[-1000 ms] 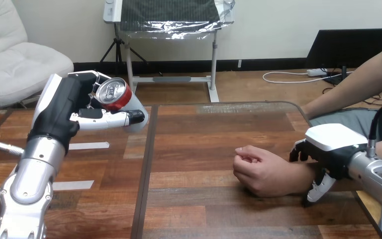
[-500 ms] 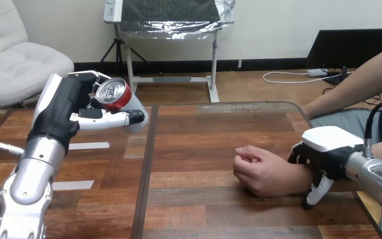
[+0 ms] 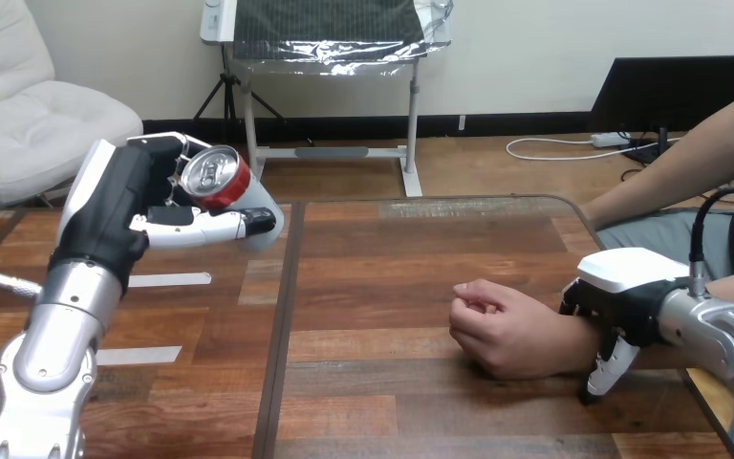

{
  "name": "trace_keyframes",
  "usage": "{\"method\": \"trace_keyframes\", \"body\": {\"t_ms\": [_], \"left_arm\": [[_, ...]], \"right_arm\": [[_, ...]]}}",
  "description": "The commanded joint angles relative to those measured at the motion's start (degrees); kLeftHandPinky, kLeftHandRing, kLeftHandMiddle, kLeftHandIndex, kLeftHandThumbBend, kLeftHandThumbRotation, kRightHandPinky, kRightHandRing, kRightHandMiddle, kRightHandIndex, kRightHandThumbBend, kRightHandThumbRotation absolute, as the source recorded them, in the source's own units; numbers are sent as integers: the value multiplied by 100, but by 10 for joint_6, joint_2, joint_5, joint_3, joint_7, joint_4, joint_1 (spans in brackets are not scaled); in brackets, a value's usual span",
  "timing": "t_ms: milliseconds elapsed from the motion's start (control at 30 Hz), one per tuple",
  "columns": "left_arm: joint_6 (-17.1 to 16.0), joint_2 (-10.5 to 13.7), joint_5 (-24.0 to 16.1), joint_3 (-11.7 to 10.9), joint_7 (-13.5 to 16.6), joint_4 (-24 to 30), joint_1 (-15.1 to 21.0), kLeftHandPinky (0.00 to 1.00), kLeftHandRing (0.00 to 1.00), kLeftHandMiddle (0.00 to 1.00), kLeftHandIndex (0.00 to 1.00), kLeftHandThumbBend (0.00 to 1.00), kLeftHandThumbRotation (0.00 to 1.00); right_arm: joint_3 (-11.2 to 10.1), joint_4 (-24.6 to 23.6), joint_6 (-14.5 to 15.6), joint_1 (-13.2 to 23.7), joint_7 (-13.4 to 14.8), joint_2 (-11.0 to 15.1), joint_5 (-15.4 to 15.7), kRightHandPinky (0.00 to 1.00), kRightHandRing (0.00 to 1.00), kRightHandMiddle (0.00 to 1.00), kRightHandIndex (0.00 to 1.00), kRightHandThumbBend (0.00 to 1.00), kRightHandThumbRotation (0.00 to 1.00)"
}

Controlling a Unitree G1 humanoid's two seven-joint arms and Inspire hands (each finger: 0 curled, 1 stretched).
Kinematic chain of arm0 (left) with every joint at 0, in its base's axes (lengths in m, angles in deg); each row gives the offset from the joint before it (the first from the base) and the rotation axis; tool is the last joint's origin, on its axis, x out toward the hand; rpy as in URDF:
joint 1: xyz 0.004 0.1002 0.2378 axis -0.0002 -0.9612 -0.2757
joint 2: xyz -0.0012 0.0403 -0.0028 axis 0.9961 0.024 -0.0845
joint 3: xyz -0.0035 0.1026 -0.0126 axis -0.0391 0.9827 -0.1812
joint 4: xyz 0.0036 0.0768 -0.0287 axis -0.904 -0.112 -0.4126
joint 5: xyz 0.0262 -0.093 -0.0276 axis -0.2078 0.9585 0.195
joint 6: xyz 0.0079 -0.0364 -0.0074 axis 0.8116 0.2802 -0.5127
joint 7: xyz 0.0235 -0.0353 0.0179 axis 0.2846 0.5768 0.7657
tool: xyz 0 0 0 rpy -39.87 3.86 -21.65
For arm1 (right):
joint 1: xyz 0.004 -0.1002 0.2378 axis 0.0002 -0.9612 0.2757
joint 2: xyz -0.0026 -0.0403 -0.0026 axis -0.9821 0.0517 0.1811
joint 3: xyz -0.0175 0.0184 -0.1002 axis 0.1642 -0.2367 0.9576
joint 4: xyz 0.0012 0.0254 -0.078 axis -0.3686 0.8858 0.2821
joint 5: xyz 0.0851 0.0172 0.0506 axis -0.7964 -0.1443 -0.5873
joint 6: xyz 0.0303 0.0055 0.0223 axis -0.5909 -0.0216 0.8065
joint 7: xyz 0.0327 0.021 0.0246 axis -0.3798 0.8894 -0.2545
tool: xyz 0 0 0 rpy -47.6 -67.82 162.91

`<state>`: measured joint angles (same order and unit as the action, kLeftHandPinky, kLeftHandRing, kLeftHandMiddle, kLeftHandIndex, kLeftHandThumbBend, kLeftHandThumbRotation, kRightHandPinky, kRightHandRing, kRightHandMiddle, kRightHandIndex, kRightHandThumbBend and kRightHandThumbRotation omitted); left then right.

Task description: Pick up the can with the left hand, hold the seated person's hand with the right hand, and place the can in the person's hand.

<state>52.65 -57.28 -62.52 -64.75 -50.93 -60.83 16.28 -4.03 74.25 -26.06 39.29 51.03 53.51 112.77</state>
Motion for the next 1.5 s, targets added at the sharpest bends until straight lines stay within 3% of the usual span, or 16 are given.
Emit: {"method": "trace_keyframes", "body": {"t_ms": [0,200,500,733,833,1033,1133,1333,1467], "left_arm": [[-19,2,8,-17,2,14,22,25,31,37,41,64,0],[-12,1,10,-20,2,20,21,26,31,37,41,64,0],[-19,3,12,-23,-2,19,19,26,32,37,42,64,0],[-22,4,17,-27,-4,18,17,26,32,37,42,64,0],[-22,3,20,-28,-5,19,17,26,31,37,42,64,0],[-20,3,19,-29,-4,20,16,26,32,37,42,63,0],[-21,4,18,-29,-4,20,15,26,32,38,42,63,0],[-22,3,22,-30,-6,20,14,26,32,38,42,62,0],[-22,3,20,-29,-6,22,13,26,32,38,41,63,0]], "right_arm": [[27,20,17,4,-17,-28,5,51,64,69,70,83,19],[34,14,23,5,-26,-25,7,46,59,65,70,86,18],[48,14,56,16,-70,-28,13,43,57,64,71,87,18],[52,15,57,21,-82,-27,5,36,49,58,69,90,16],[54,18,58,23,-83,-28,6,36,49,58,63,90,14],[54,17,63,25,-84,-29,5,30,42,53,60,90,13],[54,20,65,26,-85,-31,3,32,45,54,55,90,11],[51,23,70,28,-90,-34,-4,28,40,49,51,89,6],[48,23,70,29,-97,-35,-12,34,47,53,46,88,2]]}}
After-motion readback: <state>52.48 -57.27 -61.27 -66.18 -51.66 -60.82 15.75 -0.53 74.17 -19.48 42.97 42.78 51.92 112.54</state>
